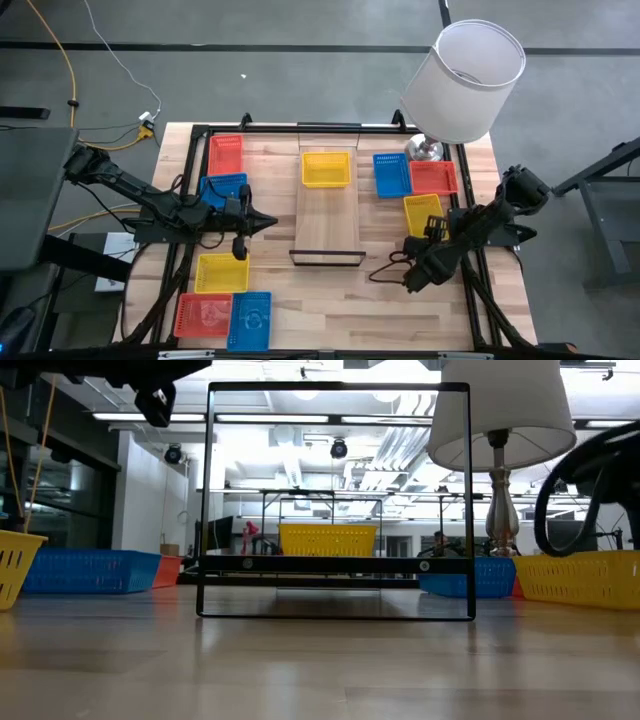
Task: Stack baskets on shelf by color
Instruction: Stack the top yellow bin on top of the yellow bin on the shelf
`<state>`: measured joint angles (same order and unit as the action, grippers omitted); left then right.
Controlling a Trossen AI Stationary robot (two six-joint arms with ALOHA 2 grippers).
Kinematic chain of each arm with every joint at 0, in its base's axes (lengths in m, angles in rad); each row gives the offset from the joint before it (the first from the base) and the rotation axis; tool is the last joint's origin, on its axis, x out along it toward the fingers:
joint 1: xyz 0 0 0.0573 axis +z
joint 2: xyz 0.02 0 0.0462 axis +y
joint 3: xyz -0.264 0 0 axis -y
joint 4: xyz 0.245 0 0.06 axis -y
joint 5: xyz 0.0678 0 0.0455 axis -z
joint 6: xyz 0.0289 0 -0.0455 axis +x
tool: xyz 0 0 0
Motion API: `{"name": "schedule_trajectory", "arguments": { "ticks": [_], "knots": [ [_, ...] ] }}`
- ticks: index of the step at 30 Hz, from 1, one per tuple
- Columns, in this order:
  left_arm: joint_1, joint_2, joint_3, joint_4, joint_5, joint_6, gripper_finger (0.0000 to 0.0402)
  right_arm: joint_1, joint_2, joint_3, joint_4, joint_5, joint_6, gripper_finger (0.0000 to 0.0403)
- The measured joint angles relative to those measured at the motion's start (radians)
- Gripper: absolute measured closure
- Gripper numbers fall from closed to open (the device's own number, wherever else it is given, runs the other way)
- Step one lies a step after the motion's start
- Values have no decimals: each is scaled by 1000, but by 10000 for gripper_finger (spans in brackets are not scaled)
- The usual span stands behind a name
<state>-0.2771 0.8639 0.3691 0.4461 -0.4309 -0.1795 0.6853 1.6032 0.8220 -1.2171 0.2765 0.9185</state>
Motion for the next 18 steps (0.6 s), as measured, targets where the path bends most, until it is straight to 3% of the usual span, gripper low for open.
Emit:
{"name": "schedule_trajectory", "arguments": {
  "ticks": [4, 10, 13, 18],
  "knots": [
    [0, 1, 0, -1, 1, -1, 401, 0, 0, -27, 45, 2, 16, 247],
    [0, 1, 0, -1, 1, -1, 401, 0, 0, 55, -16, -71, -13, 388],
    [0, 1, 0, -1, 1, -2, 401, 4, 0, 156, -88, -85, -38, 385],
    [0, 1, 0, -1, 1, -7, 401, 16, 0, 371, -215, -23, -166, 397]
  ]
}}
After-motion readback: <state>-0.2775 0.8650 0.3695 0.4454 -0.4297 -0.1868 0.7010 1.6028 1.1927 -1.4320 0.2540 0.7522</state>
